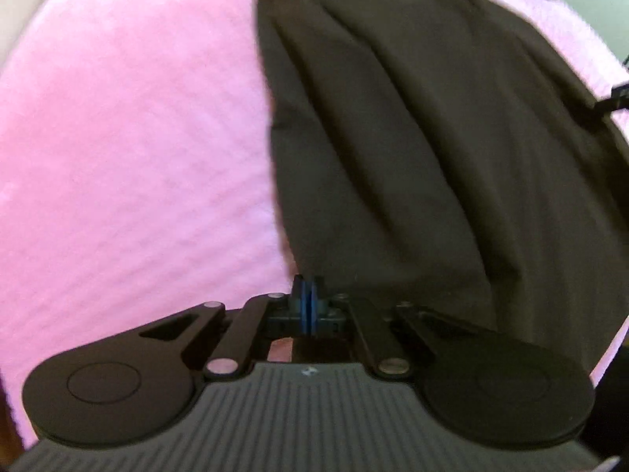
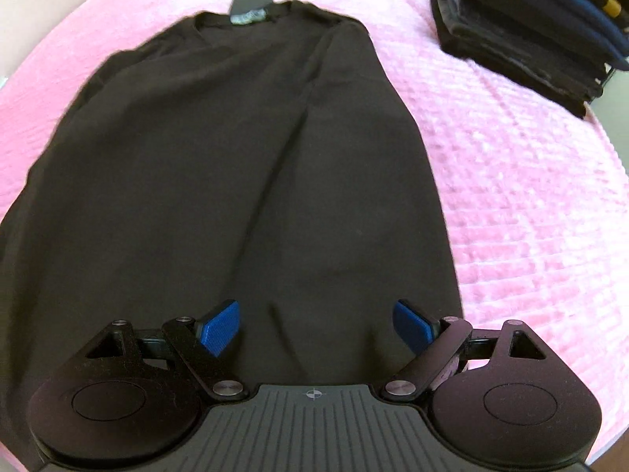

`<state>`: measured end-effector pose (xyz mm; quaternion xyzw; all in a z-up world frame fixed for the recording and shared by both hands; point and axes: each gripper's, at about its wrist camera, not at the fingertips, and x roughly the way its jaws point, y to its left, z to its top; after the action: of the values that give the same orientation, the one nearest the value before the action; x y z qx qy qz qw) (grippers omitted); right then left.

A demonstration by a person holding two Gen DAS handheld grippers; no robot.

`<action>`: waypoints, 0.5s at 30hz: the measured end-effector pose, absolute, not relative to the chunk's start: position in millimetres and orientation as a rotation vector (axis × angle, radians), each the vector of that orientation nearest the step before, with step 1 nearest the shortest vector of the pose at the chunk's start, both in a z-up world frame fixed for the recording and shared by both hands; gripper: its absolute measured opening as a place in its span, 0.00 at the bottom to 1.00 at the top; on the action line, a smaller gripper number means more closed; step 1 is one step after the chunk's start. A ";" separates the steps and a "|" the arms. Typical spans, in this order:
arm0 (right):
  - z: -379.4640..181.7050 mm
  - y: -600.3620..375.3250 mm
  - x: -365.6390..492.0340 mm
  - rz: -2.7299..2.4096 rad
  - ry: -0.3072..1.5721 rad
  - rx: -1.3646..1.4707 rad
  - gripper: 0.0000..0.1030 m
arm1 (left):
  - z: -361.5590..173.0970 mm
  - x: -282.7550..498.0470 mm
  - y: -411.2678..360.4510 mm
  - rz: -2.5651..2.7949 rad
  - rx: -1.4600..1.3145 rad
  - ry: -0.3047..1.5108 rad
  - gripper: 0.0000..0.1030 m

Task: Fold clothes
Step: 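Lay the black shirt flat on the pink bed and open both grippers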

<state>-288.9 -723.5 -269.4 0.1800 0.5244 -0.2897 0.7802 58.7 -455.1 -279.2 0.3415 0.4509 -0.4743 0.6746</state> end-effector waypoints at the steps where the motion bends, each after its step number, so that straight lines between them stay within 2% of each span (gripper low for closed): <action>1: -264.6 -719.8 -281.9 -0.622 1.126 0.379 0.85 | -265.5 66.9 -447.2 -1.059 0.753 0.989 0.01; 7: -243.0 -702.0 -249.8 -0.601 1.080 0.355 0.85 | -197.2 162.9 -395.3 -0.877 0.739 0.825 0.01; 11: -239.4 -695.4 -240.6 -0.591 1.074 0.351 0.85 | -196.0 235.6 -382.1 -0.717 0.764 0.787 0.02; 15: -239.3 -694.9 -244.9 -0.627 1.090 0.369 0.85 | -201.0 238.9 -384.9 -0.634 0.779 0.766 0.09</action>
<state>-244.9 -694.9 -239.3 0.1715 0.5067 -0.2915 0.7930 238.9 -384.9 -201.0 0.3643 0.3582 -0.2964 0.8069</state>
